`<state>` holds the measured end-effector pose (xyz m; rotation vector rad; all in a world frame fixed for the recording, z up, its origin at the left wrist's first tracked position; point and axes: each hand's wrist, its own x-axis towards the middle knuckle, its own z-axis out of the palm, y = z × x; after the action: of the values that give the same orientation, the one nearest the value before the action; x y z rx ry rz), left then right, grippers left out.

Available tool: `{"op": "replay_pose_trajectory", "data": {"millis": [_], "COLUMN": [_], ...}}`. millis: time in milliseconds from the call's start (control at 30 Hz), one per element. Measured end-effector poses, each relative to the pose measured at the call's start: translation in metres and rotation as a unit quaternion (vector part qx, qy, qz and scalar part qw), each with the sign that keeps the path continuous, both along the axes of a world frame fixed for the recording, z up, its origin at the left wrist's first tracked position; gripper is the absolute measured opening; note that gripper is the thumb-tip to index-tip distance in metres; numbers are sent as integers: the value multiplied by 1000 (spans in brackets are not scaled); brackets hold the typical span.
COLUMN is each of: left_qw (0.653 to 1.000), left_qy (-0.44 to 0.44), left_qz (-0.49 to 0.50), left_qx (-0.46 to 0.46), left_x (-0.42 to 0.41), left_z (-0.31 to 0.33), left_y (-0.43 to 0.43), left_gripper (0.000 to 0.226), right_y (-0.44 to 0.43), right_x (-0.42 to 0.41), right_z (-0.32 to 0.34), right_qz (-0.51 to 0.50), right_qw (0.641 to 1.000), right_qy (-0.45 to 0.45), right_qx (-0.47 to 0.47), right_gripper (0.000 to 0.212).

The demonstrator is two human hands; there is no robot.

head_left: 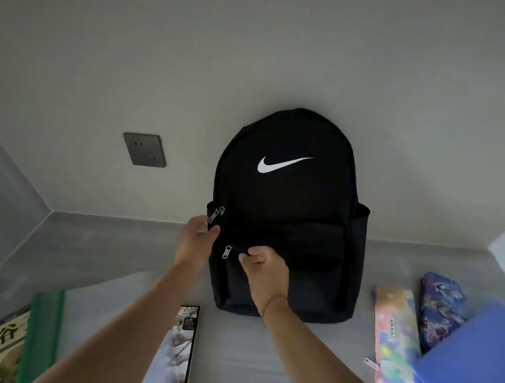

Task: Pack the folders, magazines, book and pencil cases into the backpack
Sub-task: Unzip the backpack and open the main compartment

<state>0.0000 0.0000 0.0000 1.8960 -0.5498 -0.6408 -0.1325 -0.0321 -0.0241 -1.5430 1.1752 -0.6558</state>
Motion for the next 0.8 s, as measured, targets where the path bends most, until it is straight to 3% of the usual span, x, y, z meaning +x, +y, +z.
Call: {"op": "replay_pose_trajectory", "data": {"millis": [100, 200, 533, 800], "left_qw": [999, 999, 999, 998], "left_qy": [-27, 6, 24, -65], "left_qz": [-19, -32, -42, -3], "left_qx": [27, 34, -1, 0], "left_x": [6, 8, 10, 18], "left_z": [-23, -45, -62, -61], "left_y": [-5, -4, -8, -9], "left_gripper": [23, 33, 38, 27], "right_y": [5, 12, 10, 18], "right_x": [26, 47, 83, 67], "right_z": [-14, -30, -46, -53], "right_qz": [-28, -71, -171, -136], "right_qw": [999, 995, 984, 983], "right_qy": [38, 68, 5, 86], "right_qx": [5, 33, 48, -84], "right_gripper": [27, 25, 20, 26]}}
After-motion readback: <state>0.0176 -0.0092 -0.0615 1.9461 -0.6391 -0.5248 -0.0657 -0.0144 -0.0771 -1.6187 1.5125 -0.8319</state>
